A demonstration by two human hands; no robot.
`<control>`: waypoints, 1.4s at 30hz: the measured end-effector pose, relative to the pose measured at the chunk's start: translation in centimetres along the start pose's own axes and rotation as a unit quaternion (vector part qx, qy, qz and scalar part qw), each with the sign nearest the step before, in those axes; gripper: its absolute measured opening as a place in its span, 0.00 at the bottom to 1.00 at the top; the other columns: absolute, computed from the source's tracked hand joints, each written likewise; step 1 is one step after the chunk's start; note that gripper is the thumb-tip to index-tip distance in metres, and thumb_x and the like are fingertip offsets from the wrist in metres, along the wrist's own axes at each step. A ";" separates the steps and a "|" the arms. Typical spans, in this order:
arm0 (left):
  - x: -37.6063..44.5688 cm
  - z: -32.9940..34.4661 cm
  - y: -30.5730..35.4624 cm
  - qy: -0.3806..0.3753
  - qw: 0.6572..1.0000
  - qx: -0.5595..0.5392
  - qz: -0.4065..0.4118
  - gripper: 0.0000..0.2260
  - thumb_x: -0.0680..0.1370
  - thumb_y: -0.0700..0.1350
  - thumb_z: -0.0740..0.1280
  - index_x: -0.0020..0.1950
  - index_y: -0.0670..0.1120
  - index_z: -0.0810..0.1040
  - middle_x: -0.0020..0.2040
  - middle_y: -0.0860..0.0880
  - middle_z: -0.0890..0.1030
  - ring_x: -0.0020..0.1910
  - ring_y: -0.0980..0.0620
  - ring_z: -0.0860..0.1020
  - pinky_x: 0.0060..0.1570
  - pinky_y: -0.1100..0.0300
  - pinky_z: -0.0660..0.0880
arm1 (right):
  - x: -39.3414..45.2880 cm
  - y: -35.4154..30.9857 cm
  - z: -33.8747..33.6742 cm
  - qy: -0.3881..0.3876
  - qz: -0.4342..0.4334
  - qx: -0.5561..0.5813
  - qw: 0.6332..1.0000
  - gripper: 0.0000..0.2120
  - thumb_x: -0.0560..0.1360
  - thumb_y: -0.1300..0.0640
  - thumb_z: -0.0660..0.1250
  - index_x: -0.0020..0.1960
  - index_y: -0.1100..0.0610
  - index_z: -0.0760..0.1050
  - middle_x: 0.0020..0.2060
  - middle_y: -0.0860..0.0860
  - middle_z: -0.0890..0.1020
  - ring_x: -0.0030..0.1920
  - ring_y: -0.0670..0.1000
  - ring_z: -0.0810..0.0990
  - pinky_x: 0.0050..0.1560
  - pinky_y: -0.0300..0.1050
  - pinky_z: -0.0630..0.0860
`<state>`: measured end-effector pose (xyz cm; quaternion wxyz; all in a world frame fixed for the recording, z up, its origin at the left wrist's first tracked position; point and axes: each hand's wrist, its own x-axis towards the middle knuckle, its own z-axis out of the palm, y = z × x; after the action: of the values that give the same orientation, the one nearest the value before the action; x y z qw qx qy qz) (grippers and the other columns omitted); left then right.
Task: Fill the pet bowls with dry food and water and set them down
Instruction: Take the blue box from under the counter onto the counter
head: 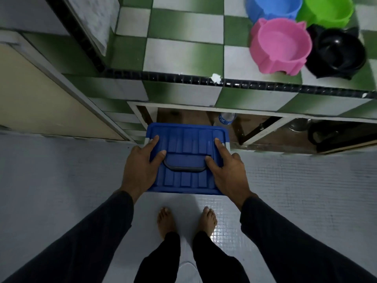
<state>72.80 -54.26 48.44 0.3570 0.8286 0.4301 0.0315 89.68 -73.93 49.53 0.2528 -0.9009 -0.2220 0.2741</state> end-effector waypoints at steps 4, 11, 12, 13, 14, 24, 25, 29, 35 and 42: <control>-1.2 -4.0 3.1 0.004 1.000 -0.011 0.010 0.26 0.82 0.58 0.63 0.80 0.55 0.65 0.60 0.42 0.78 0.55 0.52 0.70 0.55 0.60 0.66 | -2.0 -3.0 -3.8 0.011 -0.014 0.009 1.000 0.33 0.80 0.36 0.61 0.80 0.34 0.51 0.57 0.54 0.70 0.58 0.56 0.74 0.61 0.51 0.75; -2.8 -10.9 8.0 0.036 0.998 -0.011 0.042 0.26 0.82 0.57 0.64 0.80 0.53 0.67 0.53 0.51 0.74 0.52 0.55 0.69 0.46 0.66 0.61 | -4.5 -8.8 -9.8 0.031 -0.037 0.022 0.999 0.32 0.79 0.36 0.63 0.79 0.33 0.54 0.57 0.55 0.70 0.58 0.56 0.75 0.56 0.44 0.72; -2.8 -11.8 8.6 0.044 0.998 -0.008 0.045 0.26 0.82 0.57 0.65 0.80 0.53 0.67 0.53 0.51 0.74 0.53 0.54 0.70 0.47 0.65 0.61 | -4.7 -9.6 -10.5 0.037 -0.039 0.028 0.998 0.31 0.79 0.36 0.63 0.79 0.32 0.55 0.58 0.55 0.70 0.59 0.56 0.75 0.57 0.43 0.71; -2.7 -12.7 9.3 0.050 0.998 -0.009 0.045 0.26 0.82 0.57 0.65 0.79 0.54 0.68 0.53 0.51 0.74 0.54 0.53 0.71 0.49 0.65 0.62 | -4.9 -10.4 -11.3 0.046 -0.043 0.031 0.998 0.31 0.79 0.36 0.63 0.79 0.33 0.56 0.59 0.55 0.71 0.60 0.56 0.74 0.58 0.44 0.71; -2.7 -13.5 9.9 0.055 0.997 -0.018 0.042 0.26 0.82 0.57 0.65 0.79 0.55 0.68 0.54 0.51 0.73 0.55 0.53 0.72 0.51 0.63 0.63 | -5.0 -11.2 -12.0 0.054 -0.049 0.029 0.997 0.31 0.79 0.36 0.63 0.79 0.33 0.56 0.60 0.56 0.71 0.60 0.56 0.74 0.60 0.44 0.71; -1.0 -21.0 16.0 0.081 0.992 -0.080 0.060 0.25 0.81 0.59 0.67 0.78 0.59 0.69 0.57 0.49 0.74 0.61 0.48 0.75 0.60 0.59 0.68 | -4.9 -17.7 -18.3 0.117 -0.097 0.005 0.988 0.32 0.78 0.35 0.63 0.79 0.35 0.57 0.51 0.54 0.73 0.48 0.52 0.72 0.51 0.43 0.67; -0.8 -21.6 16.4 0.081 0.991 -0.082 0.063 0.25 0.81 0.59 0.66 0.78 0.59 0.69 0.57 0.49 0.74 0.61 0.47 0.75 0.60 0.59 0.68 | -4.7 -18.2 -18.8 0.121 -0.097 0.005 0.988 0.31 0.78 0.35 0.63 0.79 0.35 0.57 0.51 0.55 0.73 0.48 0.52 0.72 0.51 0.43 0.67; 0.6 -23.8 18.2 0.080 0.990 -0.088 0.080 0.25 0.81 0.59 0.66 0.78 0.59 0.68 0.62 0.45 0.75 0.65 0.45 0.74 0.64 0.57 0.69 | -3.5 -20.3 -20.4 0.146 -0.111 0.010 0.983 0.32 0.78 0.34 0.63 0.79 0.38 0.59 0.49 0.57 0.75 0.48 0.57 0.76 0.49 0.44 0.69; 3.7 -26.0 20.3 0.085 0.986 -0.088 0.114 0.26 0.81 0.58 0.66 0.79 0.56 0.69 0.75 0.42 0.72 0.74 0.45 0.70 0.74 0.54 0.65 | -1.4 -22.7 -22.5 0.170 -0.110 0.017 0.979 0.32 0.77 0.32 0.62 0.78 0.36 0.59 0.50 0.56 0.77 0.46 0.56 0.78 0.50 0.47 0.74; 9.0 -26.3 22.0 0.083 0.986 -0.074 0.120 0.26 0.81 0.60 0.65 0.78 0.58 0.68 0.73 0.41 0.73 0.72 0.44 0.71 0.72 0.53 0.67 | 3.3 -23.9 -24.1 0.177 -0.116 0.006 0.977 0.35 0.75 0.29 0.59 0.79 0.39 0.59 0.52 0.57 0.80 0.50 0.56 0.79 0.54 0.51 0.77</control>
<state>84.16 -41.04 79.30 0.3734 0.8403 0.3519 0.1748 100.49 -61.74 79.42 0.3230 -0.9020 -0.2749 0.0807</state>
